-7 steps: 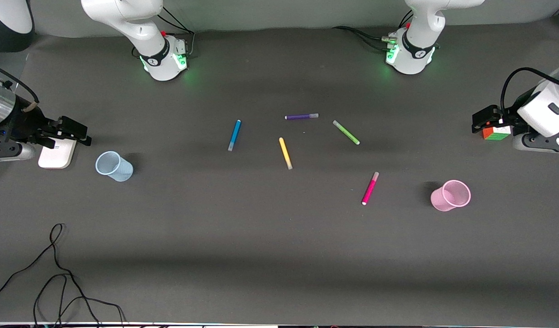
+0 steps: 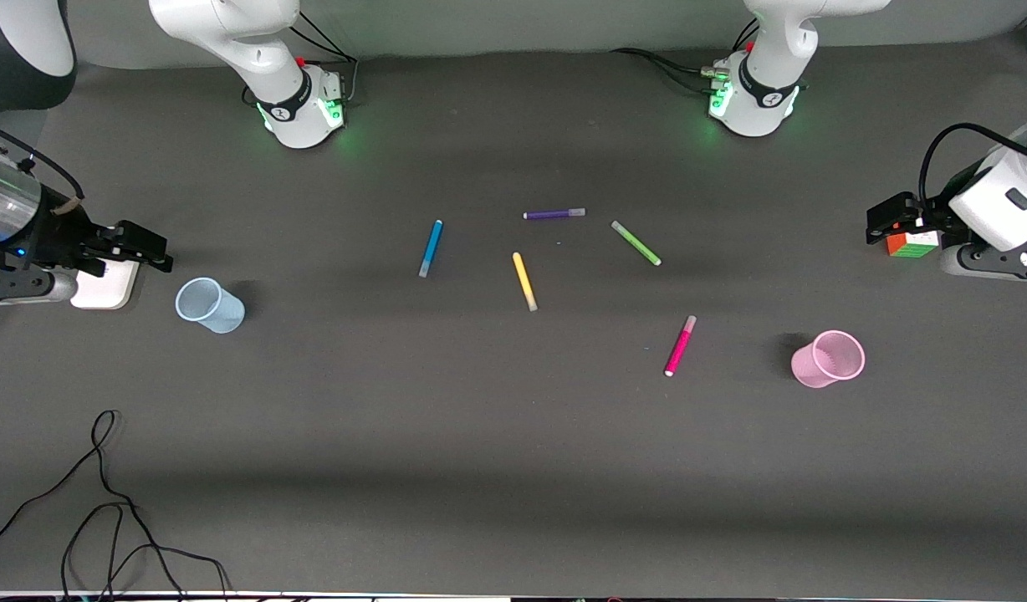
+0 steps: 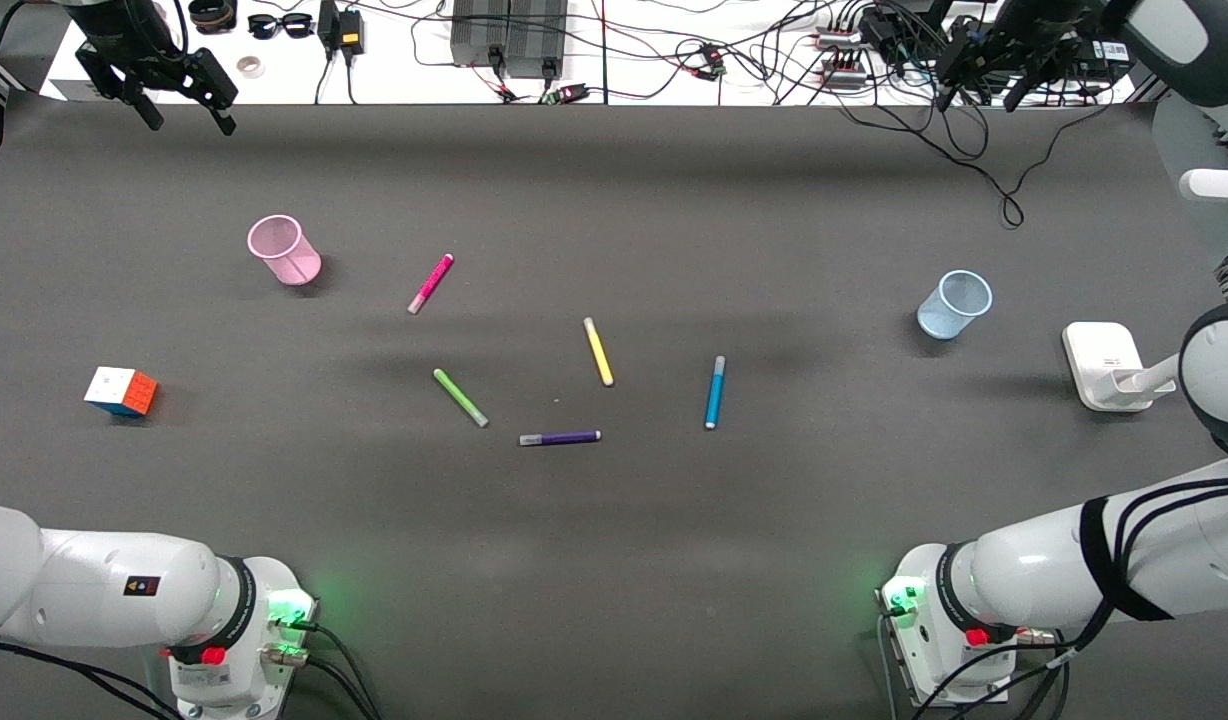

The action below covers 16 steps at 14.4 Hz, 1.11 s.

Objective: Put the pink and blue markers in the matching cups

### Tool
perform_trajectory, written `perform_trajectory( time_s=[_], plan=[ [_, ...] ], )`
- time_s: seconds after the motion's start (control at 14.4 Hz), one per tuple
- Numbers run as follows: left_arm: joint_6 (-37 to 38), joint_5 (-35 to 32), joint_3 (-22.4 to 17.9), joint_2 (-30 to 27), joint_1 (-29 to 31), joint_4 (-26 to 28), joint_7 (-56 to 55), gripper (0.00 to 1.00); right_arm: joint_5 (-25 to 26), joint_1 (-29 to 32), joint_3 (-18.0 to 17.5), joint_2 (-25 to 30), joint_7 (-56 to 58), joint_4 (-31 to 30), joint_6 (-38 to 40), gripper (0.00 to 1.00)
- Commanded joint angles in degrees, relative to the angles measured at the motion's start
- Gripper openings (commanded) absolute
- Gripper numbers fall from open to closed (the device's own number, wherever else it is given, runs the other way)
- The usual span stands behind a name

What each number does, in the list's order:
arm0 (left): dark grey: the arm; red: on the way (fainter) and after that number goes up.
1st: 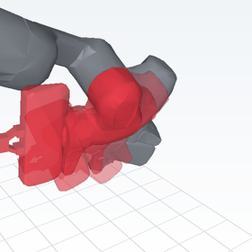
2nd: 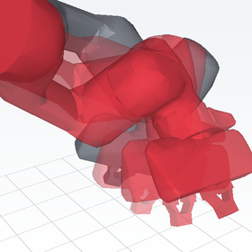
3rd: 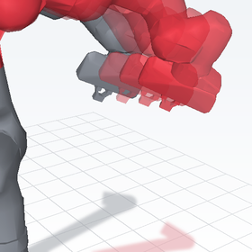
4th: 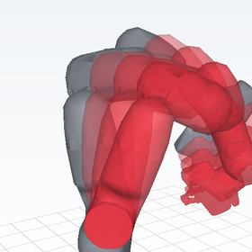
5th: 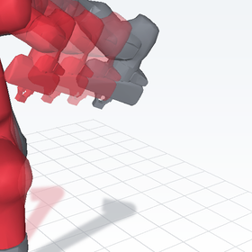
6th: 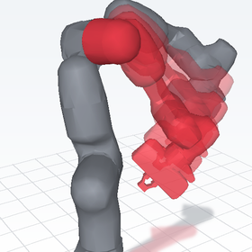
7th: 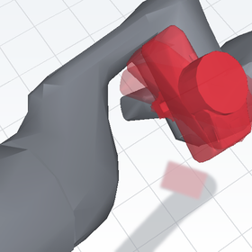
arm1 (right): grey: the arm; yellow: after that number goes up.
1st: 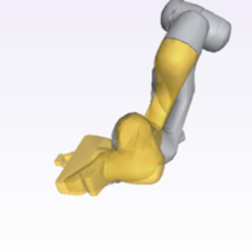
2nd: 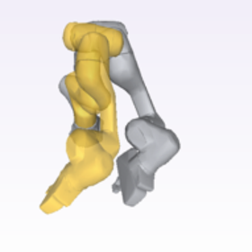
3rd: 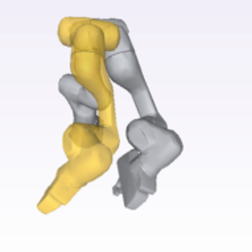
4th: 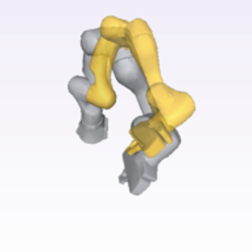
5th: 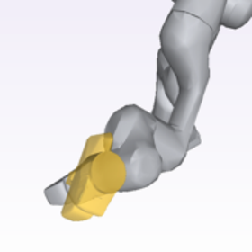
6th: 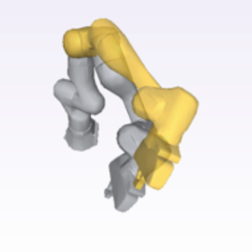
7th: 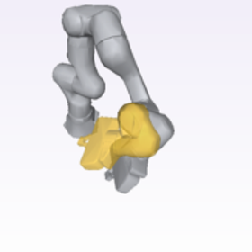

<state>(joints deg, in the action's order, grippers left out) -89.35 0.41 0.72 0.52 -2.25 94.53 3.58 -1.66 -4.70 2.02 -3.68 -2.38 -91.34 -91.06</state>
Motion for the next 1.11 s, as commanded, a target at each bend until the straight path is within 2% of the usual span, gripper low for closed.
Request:
perform_trajectory(
  time_s=[0.0, 0.28, 0.42, 0.55, 0.62, 0.76, 0.9, 1.04],
  plan=[
    [1.02, -0.33, -0.01, 0.8, -1.0, -1.8, 1.43, 1.0, -0.96, 0.21, -3.41, -3.25, -3.86, -0.42, 2.71, 1.0],
    [-0.03, -0.94, 4.63, 1.59, -2.23, -1.72, 1.43, 1.0, -3.34, 0.12, -8.42, -11.07, -9.64, -0.42, 7.38, 1.0],
    [-2.39, -0.77, 7.88, 3.25, -2.75, -1.37, 1.34, 1.0, -8.76, 0.04, -11.06, -16.16, -15.96, -0.6, 9.57, 1.0],
    [-4.5, -0.33, 10.61, 4.22, -3.8, -0.14, 1.34, 1.0, -10.46, -1.36, -13.26, -21.7, -23.6, -1.04, 9.5, 1.0],
    [-6.17, -0.24, 11.06, 4.75, -4.59, 0.56, 1.34, 1.0, -11.86, -1.54, -13.7, -24.77, -26.68, -1.04, 8.89, 1.0],
    [-8.99, -0.06, 11.15, 5.8, -6.35, 1.71, 1.26, 1.0, -18.35, -1.55, -13.97, -29.79, -32.14, -1.21, 6.35, 1.0],
    [-13.54, -0.06, 11.15, 6.25, -6.71, 5.64, 1.26, 0.99, -19.43, -2.76, -13.97, -33.75, -33.13, -1.91, 2.31, 1.0],
    [-21.79, -0.24, 11.15, 6.25, -6.8, 12.31, 1.43, 0.99, -19.78, -3.56, -13.97, -34.2, -33.22, -6.2, -3.31, 1.0]
  ],
)
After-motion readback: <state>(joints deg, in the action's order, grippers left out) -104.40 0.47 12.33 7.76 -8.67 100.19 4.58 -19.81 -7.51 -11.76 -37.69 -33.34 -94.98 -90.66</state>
